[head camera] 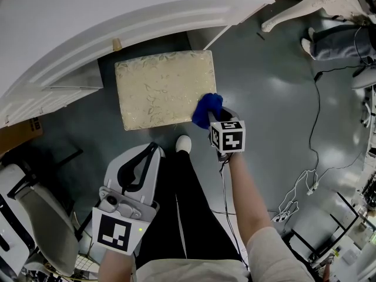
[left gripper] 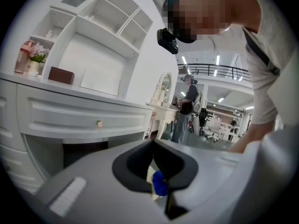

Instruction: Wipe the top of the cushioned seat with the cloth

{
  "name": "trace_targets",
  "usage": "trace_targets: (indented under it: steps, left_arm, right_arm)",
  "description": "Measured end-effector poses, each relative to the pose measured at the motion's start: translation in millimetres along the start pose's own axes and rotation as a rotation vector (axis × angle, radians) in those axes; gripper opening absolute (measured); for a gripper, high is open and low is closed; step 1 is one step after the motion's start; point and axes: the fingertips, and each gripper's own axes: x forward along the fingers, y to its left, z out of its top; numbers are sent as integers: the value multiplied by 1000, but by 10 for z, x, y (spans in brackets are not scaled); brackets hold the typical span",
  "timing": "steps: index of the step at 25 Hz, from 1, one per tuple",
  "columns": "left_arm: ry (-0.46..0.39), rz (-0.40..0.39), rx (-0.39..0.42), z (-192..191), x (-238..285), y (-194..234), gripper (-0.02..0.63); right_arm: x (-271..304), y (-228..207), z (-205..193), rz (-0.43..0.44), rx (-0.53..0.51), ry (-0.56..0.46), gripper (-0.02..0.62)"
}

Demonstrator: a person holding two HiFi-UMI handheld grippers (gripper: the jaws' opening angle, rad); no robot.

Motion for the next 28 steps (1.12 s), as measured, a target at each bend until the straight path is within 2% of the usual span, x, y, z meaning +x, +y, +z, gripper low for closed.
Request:
trace_targets:
  steps: [7, 18, 28]
  left_arm:
    - [-3, 10, -8, -56, -175, 104, 0]
    - [-19, 47, -21, -96, -546, 401, 0]
    - [-28, 112, -42, -169, -966, 750, 0]
  right_arm:
    - [-11, 232, 11, -17, -70, -7, 101]
    - [105, 1022, 57, 19, -149, -5, 101]
    - [198, 1649, 147, 35, -199, 2, 101]
